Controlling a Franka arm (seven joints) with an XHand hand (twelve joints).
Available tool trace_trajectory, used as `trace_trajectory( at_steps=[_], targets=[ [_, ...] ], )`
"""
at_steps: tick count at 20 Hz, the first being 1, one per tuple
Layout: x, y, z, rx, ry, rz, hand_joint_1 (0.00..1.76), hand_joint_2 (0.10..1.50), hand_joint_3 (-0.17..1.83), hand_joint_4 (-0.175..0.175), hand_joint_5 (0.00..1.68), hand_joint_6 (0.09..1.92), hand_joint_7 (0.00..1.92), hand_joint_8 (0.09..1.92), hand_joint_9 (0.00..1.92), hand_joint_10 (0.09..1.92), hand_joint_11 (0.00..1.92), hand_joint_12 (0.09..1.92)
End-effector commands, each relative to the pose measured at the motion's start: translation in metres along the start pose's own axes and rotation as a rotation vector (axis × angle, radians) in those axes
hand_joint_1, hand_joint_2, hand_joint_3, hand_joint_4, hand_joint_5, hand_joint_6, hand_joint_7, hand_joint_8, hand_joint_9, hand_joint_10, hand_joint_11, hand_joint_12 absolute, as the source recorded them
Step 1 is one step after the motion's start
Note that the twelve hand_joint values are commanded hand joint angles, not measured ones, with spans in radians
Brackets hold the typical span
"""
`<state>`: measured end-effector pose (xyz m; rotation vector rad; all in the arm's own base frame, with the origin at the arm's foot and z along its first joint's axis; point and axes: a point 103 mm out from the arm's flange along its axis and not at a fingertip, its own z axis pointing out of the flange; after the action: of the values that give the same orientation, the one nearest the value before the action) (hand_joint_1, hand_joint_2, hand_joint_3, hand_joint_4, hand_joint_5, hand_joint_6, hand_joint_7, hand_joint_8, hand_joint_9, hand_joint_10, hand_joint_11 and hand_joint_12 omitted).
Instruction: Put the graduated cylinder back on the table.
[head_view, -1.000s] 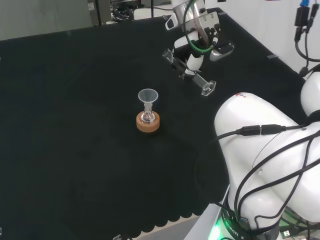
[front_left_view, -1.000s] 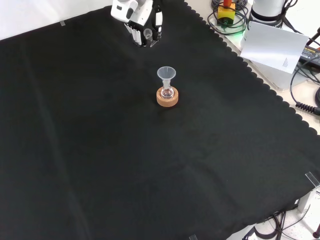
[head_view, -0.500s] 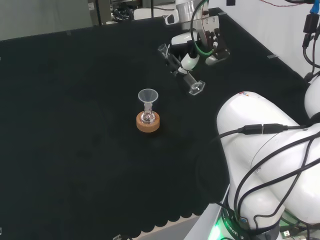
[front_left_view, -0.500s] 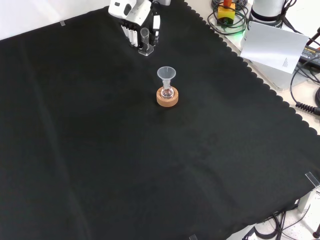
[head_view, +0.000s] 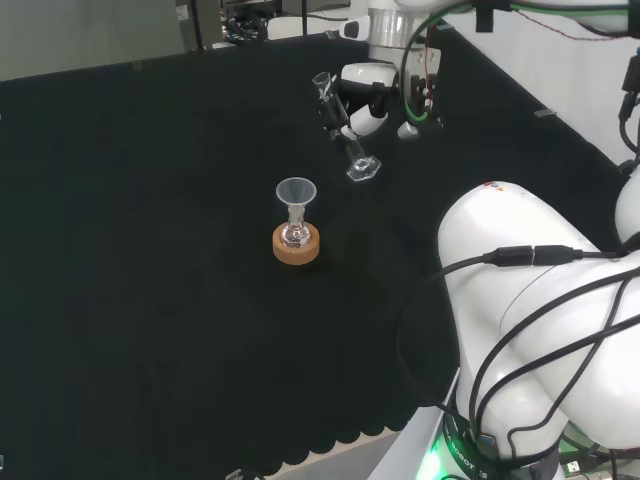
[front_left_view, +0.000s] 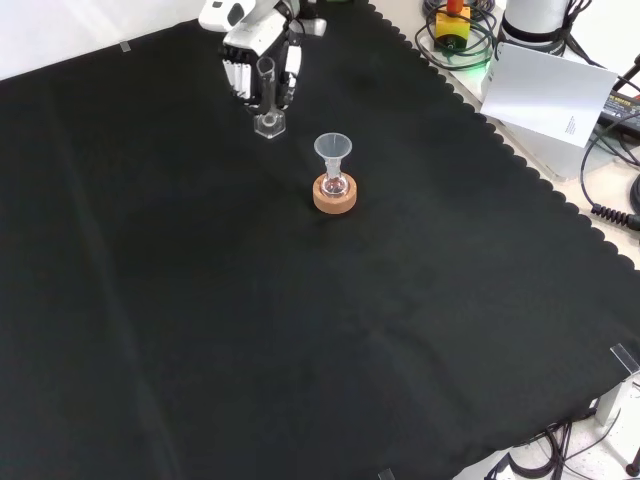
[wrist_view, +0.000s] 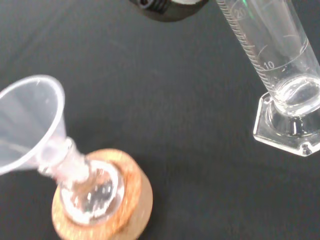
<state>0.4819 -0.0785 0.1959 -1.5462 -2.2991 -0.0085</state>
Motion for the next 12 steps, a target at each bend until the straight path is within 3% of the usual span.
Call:
trace_trajectory(
  at_steps=[1, 12],
  targets=[
    [-0.025, 0.017, 0.016, -0.098, 0.094, -0.013, 1.23, 1.09, 0.0, 0.042, 1.02, 0.96, 1.08, 0.86, 1.45, 0.09, 1.25, 0.76],
    [-0.051, 0.044, 0.043, -0.21, 0.208, -0.036, 1.23, 1.09, 0.0, 0.042, 1.01, 0.98, 1.06, 0.88, 1.45, 0.09, 1.25, 0.76]
  ],
)
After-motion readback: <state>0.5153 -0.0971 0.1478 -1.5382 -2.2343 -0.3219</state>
